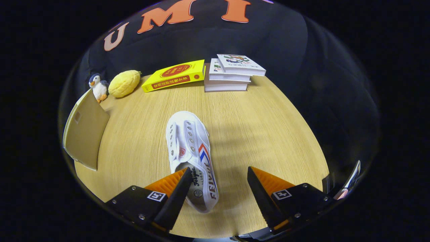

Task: Open the storage box then place both shoes into the box .Put the left shoe in first, then the right shoe, with the right side of both shoes facing outward in a uniform manner.

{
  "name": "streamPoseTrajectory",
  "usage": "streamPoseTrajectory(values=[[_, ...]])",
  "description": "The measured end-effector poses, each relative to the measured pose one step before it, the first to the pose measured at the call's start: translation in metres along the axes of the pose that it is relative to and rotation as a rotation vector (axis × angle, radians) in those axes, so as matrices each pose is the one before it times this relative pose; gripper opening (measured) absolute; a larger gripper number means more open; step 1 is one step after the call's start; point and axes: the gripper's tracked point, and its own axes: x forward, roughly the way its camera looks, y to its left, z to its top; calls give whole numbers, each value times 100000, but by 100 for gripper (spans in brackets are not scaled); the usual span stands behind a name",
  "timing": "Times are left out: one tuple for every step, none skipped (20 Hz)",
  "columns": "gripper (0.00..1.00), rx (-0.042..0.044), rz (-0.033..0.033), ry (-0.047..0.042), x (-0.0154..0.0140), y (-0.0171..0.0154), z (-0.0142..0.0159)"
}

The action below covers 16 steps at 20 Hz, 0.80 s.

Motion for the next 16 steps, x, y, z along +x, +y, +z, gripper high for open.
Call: streamPoseTrajectory(values=[[99,-262,350,438,417,-80,21],[100,90,712,-234,370,72,180],[99,72,573,-334,155,-204,130],[99,-352,1029,-199,368,90,214],[99,-832,1387,-294,572,186,190],[99,-1617,1062,-295,651,185,188],[99,-2539,877,-1034,657,187,275],[95,-3030,916,-2046,418,225,471],[92,-3131,420,-3212,538,373,653],[82,-2584,1407,-1290,729,473,221],[76,-354,4114,598,281,1127,-180],[57,1700,-634,-487,158,312,205],[38,-1021,-7752,-578,585,-1750,166],[19,3915,19,-652,624,-175,60],[1,5425,2116,-1020,-1119,967,405],[0,3643,2167,1058,-125,505,-29]])
